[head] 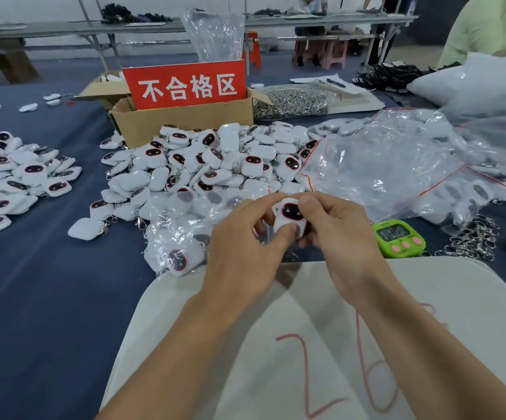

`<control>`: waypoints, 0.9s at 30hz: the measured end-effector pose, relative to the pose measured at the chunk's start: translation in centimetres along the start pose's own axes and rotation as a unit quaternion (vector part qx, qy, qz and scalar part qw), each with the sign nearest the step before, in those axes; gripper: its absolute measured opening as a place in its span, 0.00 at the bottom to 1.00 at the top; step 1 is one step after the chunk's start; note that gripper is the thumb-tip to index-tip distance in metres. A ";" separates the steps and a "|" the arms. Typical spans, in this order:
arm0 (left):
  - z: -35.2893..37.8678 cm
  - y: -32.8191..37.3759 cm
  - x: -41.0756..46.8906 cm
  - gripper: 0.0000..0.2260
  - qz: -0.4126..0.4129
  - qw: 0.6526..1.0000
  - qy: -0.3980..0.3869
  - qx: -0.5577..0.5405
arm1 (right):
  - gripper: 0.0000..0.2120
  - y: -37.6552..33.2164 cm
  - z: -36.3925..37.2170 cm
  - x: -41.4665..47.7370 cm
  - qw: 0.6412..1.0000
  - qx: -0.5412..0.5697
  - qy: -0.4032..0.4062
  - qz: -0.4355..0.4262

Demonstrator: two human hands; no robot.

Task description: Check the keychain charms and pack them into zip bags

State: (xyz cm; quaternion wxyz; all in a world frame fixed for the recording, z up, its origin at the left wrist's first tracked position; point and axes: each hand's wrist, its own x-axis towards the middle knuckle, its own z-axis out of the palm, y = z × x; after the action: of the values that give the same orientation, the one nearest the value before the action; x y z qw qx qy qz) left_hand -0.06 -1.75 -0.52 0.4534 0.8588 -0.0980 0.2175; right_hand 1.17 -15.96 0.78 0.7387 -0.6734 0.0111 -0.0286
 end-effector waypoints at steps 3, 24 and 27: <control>-0.1 -0.1 0.0 0.15 -0.021 0.999 0.014 -0.042 | 0.11 -0.4 0.1 -0.4 0.987 0.118 -0.092 0.050; -1.2 0.5 -0.4 0.13 -0.088 0.969 -0.011 -0.232 | 0.15 -0.1 1.1 -1.5 0.997 0.031 -0.061 -0.019; -1.4 0.4 -0.3 0.13 -0.088 0.959 -0.014 -0.269 | 0.15 0.0 1.4 -1.6 0.997 0.047 -0.058 -0.024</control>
State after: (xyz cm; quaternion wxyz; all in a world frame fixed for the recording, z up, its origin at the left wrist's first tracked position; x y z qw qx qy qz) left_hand -0.92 -0.80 0.32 0.6839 0.7130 -0.0840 0.1300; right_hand -0.34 -14.45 0.84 0.7680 -0.6384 -0.0496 -0.0078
